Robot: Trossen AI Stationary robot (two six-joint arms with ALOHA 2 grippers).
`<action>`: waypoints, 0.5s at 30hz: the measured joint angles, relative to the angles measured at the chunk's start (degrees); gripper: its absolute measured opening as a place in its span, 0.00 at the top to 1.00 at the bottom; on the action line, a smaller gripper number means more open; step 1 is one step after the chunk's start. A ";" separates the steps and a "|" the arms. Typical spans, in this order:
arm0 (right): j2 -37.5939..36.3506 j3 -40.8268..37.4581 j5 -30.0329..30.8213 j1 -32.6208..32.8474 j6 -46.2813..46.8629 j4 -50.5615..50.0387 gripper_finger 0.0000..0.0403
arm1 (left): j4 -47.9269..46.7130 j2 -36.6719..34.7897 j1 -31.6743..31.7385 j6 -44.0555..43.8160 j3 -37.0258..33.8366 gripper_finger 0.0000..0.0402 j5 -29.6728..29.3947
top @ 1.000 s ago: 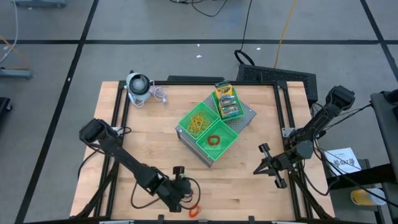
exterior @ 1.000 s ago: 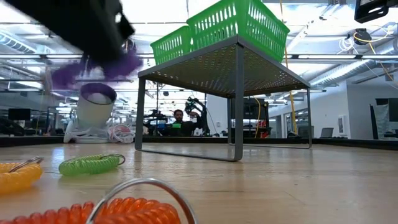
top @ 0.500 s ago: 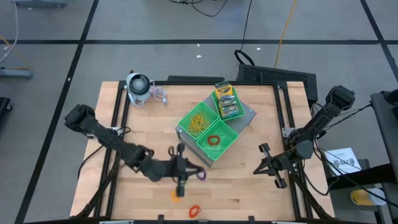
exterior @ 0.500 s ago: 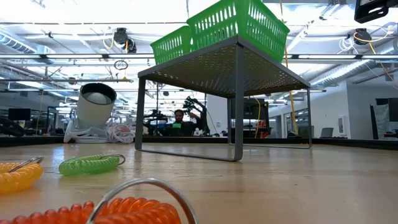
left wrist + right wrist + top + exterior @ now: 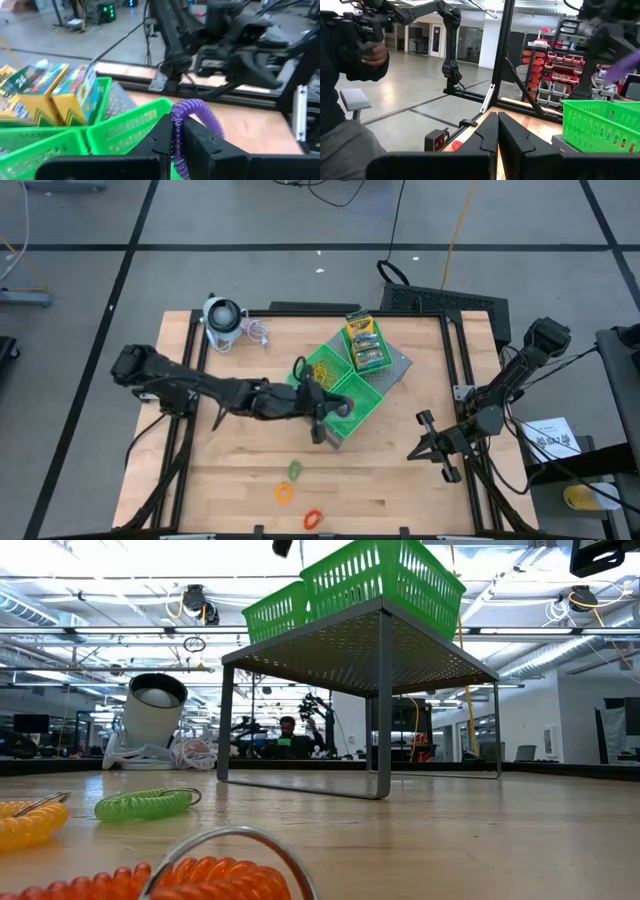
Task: Pick & Place Office Desk Supplies
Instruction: Put the purple spring keychain into the bottom green bin on the shelf
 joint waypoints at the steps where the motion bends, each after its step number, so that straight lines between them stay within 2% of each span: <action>1: 0.00 0.00 0.00 -0.02 -0.01 -0.02 1.00 | -0.35 0.08 0.48 -0.17 0.00 0.93 0.25; 6: -0.01 0.00 0.00 -0.02 -0.16 -0.01 1.00 | -0.90 1.70 2.06 -0.67 -0.02 0.92 3.29; 15: 0.00 0.00 -0.02 -0.02 -0.22 -0.02 1.00 | 0.15 3.09 2.36 -1.51 -0.02 0.79 4.23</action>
